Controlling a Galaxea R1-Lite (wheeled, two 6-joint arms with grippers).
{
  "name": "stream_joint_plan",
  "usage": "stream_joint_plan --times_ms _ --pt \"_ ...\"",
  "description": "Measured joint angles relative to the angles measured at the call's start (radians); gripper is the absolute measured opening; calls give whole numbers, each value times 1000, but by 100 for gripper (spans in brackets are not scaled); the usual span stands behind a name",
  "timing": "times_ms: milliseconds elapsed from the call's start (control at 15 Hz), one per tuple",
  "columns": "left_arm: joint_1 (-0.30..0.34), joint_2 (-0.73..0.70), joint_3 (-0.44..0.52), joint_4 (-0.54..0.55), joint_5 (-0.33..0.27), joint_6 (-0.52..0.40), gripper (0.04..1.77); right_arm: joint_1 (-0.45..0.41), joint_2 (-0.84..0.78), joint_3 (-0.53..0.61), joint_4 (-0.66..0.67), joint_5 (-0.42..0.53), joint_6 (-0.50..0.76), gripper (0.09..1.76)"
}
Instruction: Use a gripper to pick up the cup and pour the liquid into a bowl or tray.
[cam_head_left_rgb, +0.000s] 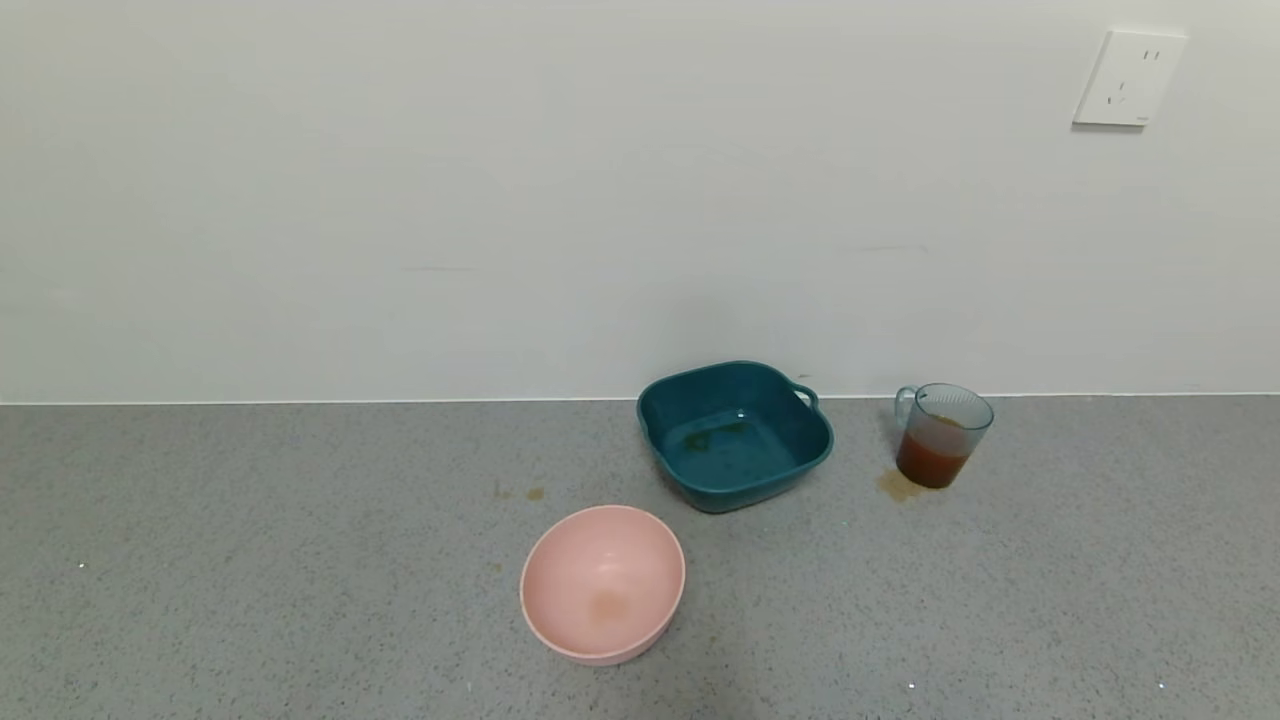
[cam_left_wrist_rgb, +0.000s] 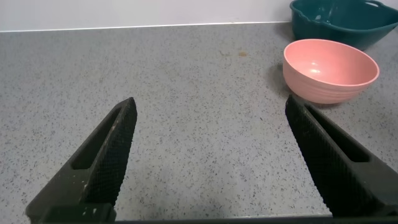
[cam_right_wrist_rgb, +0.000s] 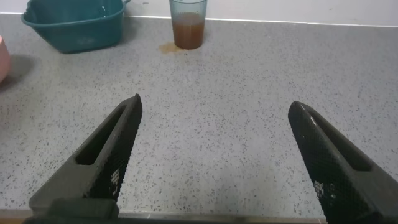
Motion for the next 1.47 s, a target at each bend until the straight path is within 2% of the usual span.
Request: stream_joint_plan --times_ms 600,800,1067,1467 --pt "0 0 0 0 0 0 172 0 1 -7 13 1 -4 171" --pt "0 0 0 0 0 0 172 0 44 -68 14 2 -4 171" --pt "0 0 0 0 0 0 172 2 217 -215 6 9 -4 171" --pt "0 0 0 0 0 0 172 9 613 -419 -20 77 -5 171"
